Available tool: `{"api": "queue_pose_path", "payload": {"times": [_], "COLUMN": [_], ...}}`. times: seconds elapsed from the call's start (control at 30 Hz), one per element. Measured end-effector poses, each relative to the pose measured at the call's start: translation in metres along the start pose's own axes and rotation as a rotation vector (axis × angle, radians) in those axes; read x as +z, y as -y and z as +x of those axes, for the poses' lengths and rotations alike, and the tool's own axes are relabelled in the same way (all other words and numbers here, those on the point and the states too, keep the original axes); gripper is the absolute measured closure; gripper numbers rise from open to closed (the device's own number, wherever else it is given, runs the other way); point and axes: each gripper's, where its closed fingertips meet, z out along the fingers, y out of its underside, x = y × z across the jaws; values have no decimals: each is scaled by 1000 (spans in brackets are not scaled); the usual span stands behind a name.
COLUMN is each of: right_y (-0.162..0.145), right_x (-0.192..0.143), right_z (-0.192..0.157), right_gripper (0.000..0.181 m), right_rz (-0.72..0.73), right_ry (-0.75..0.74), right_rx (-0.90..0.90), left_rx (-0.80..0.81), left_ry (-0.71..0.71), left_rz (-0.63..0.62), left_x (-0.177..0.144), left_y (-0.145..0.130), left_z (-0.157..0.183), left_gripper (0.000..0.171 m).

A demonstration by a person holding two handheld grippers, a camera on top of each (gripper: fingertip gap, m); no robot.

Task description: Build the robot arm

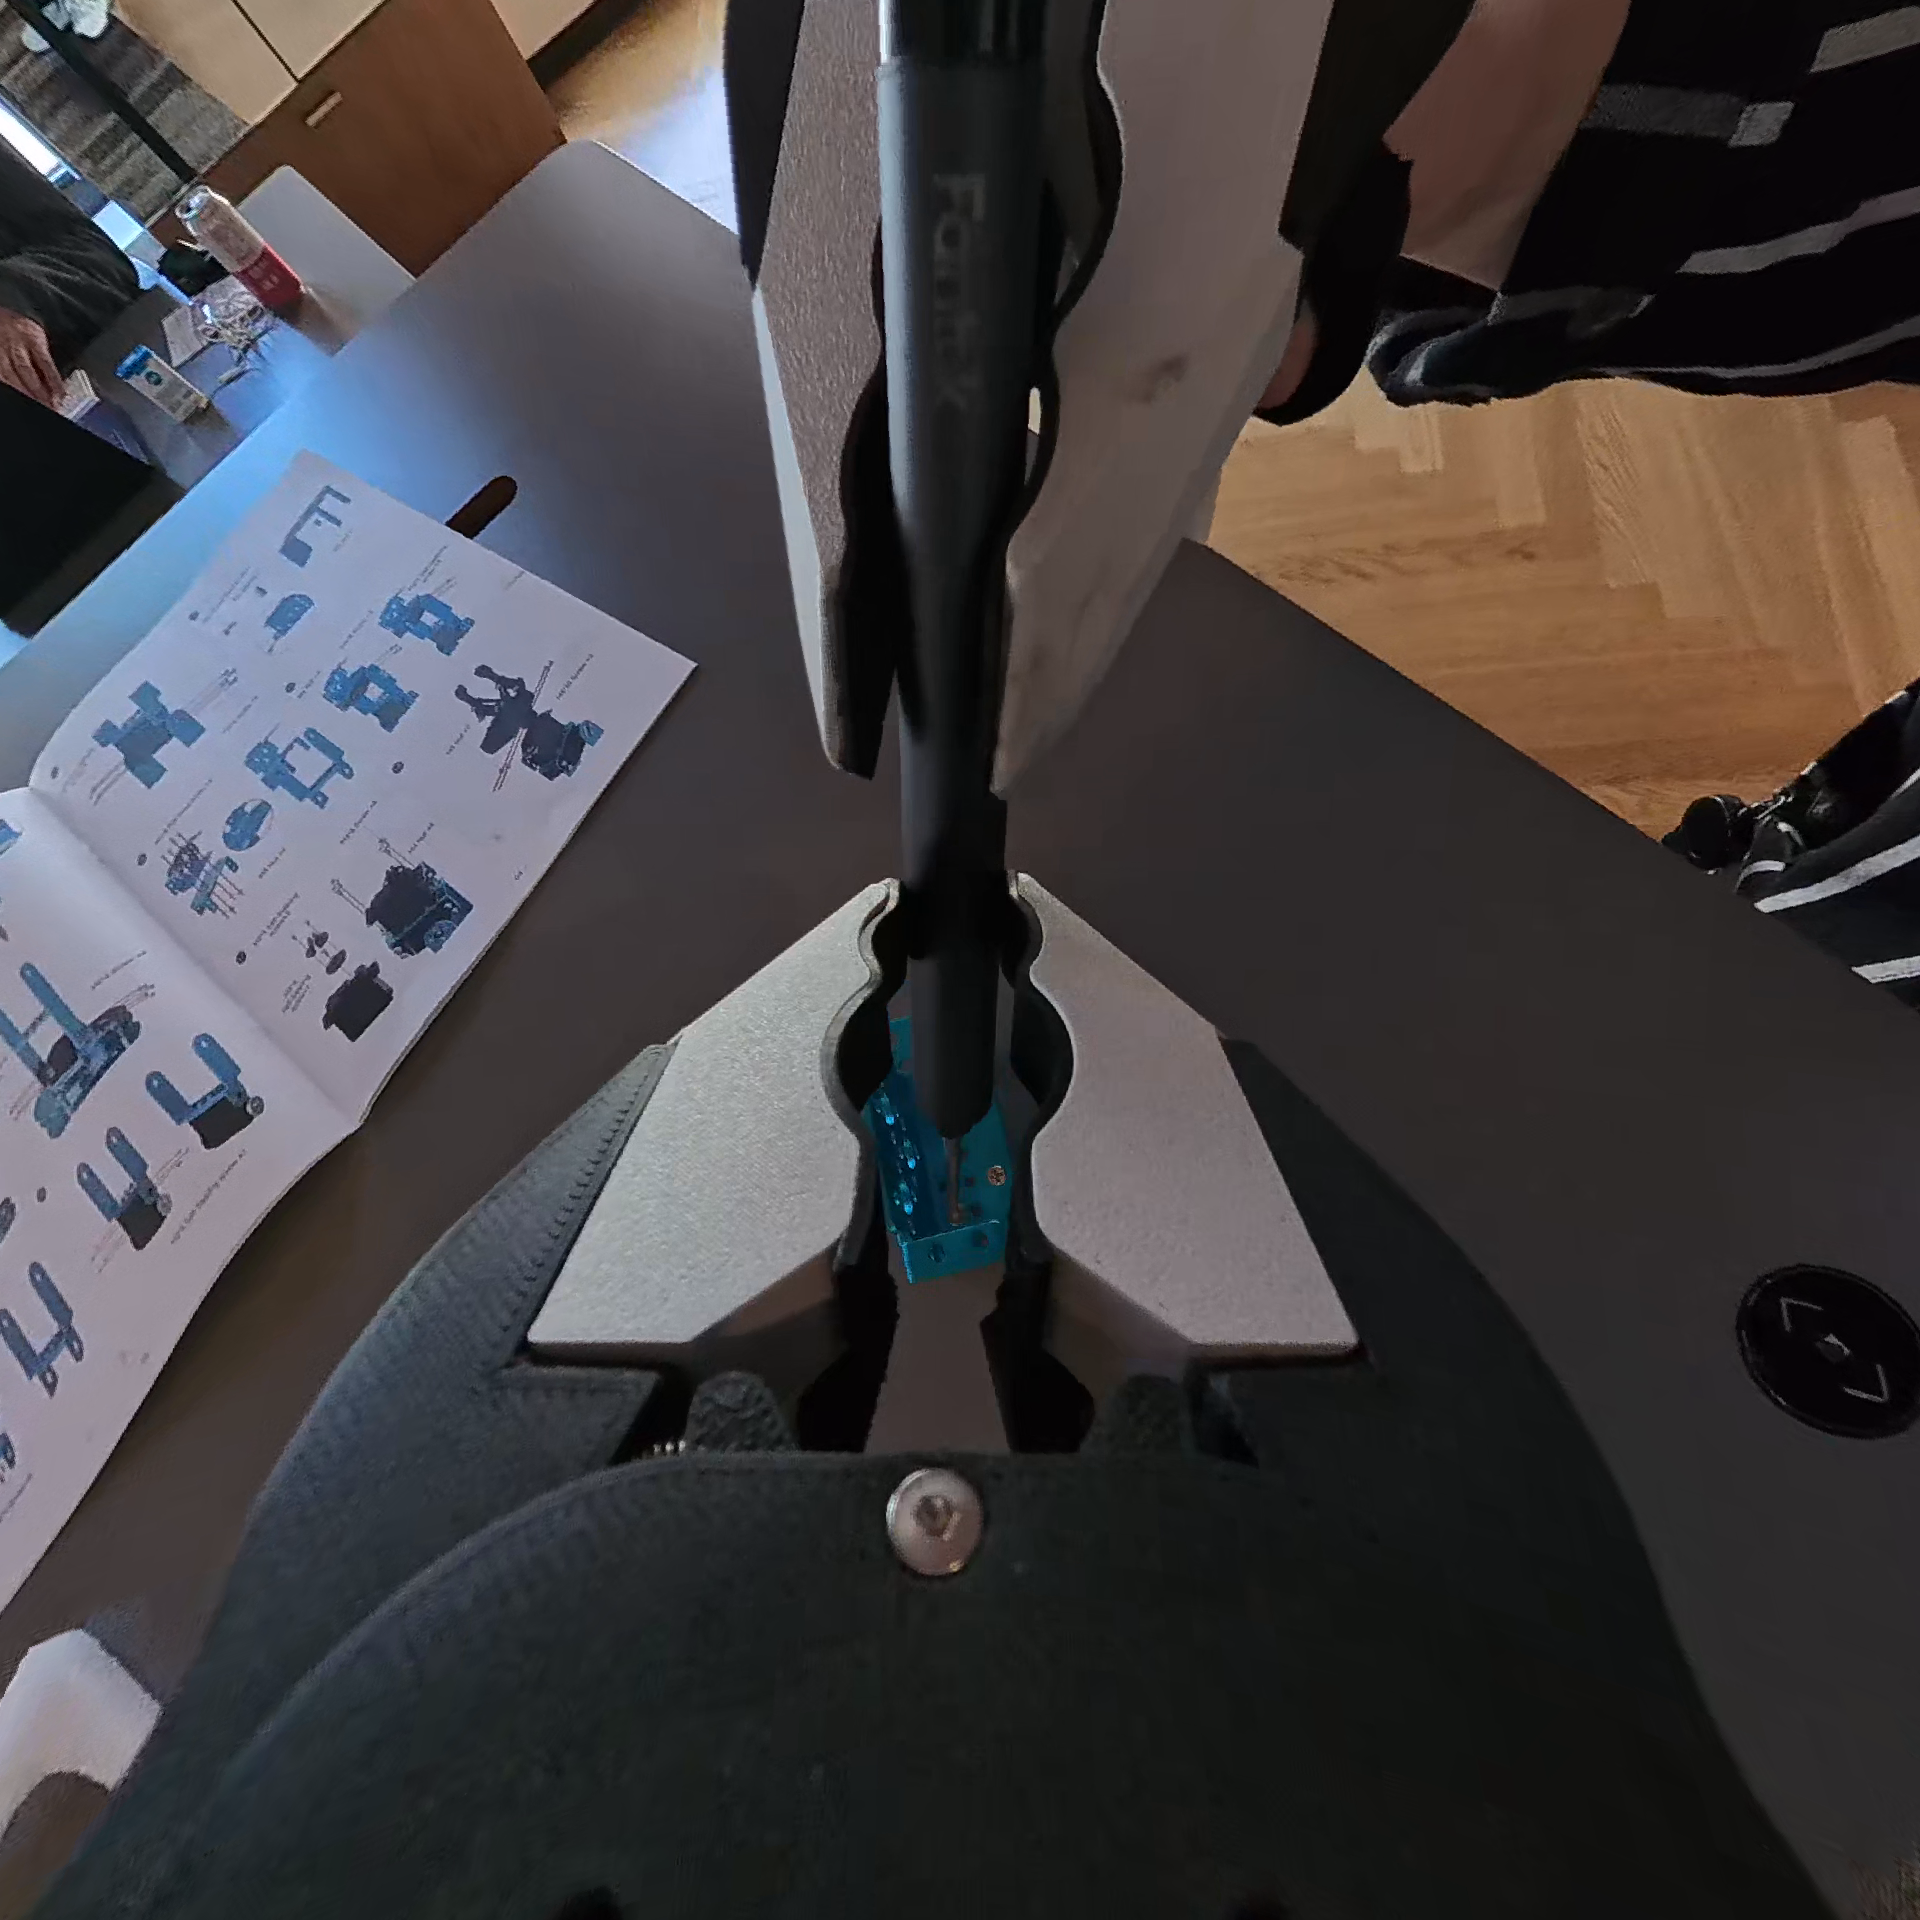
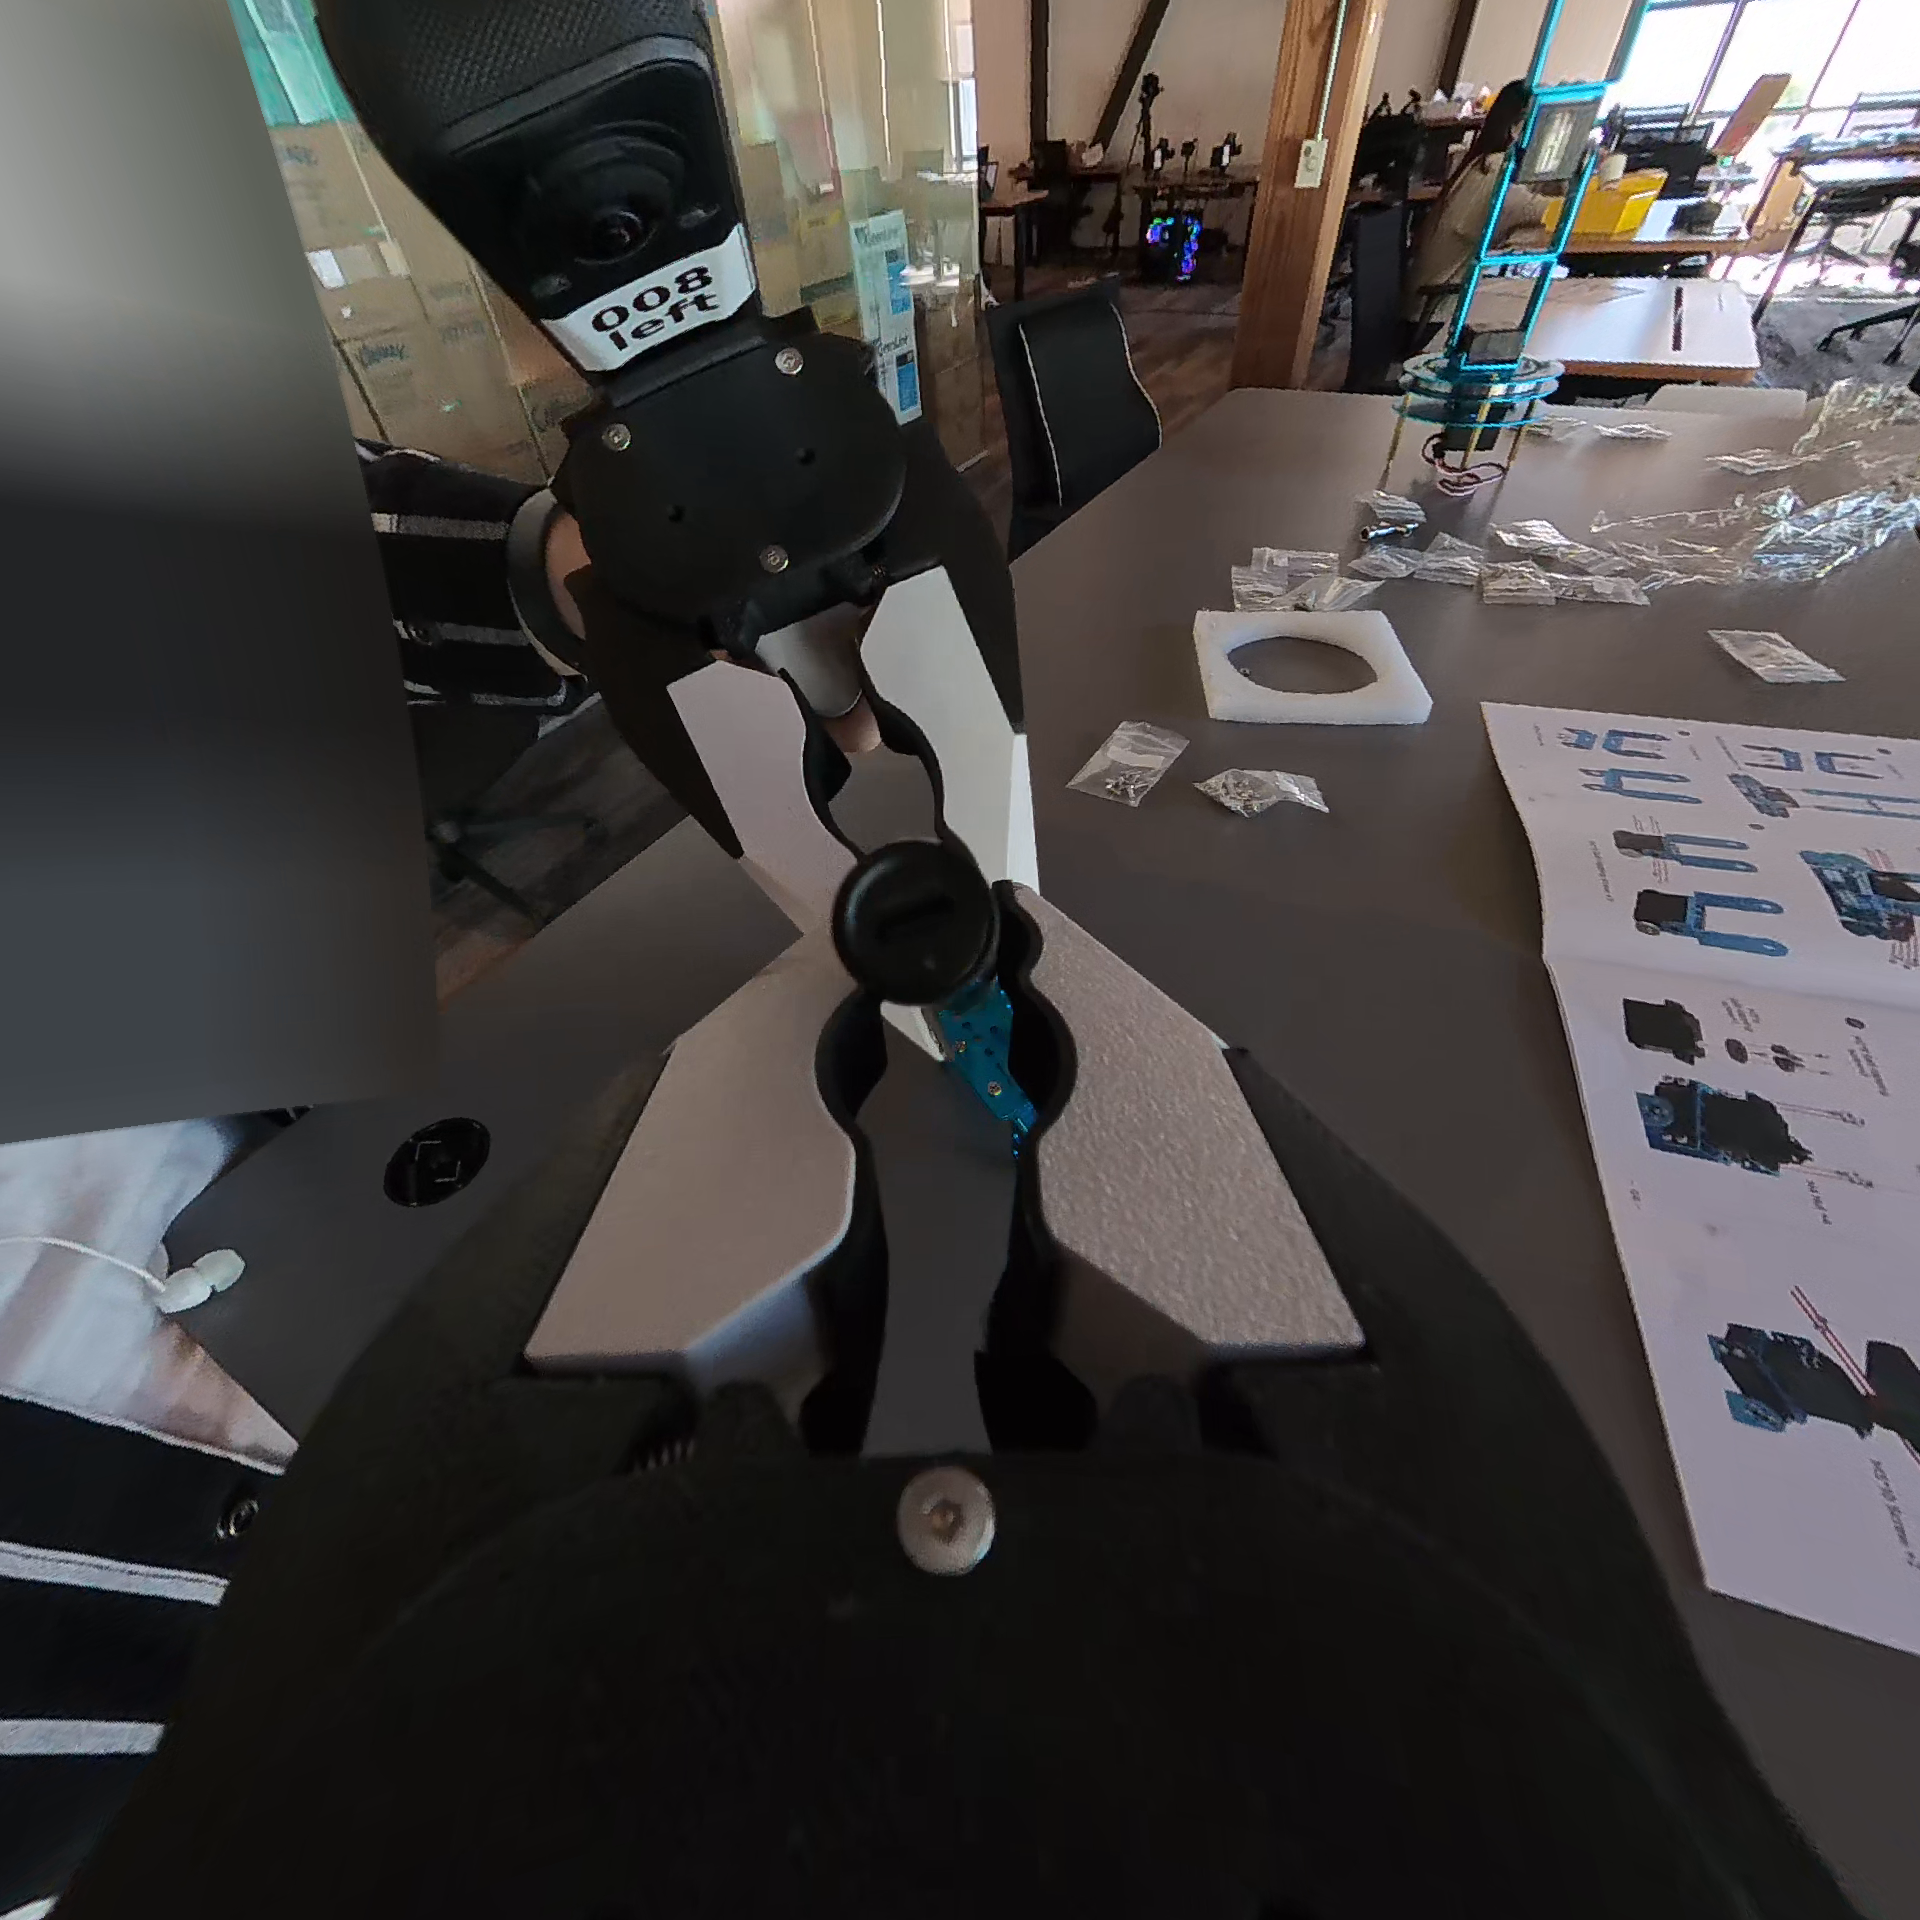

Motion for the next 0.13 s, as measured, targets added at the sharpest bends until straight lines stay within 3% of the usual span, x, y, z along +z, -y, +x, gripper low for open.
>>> {"api": "queue_pose_path", "payload": {"times": [0.13], "right_y": [-5], "right_x": [-3], "right_z": [3], "right_gripper": [164], "right_rz": [14], "right_ry": [-13], "right_rx": [19], "left_rx": [4], "left_ry": [-13], "left_rz": [-7], "left_x": [4], "left_y": [-1], "left_z": [0], "left_gripper": [155]}}
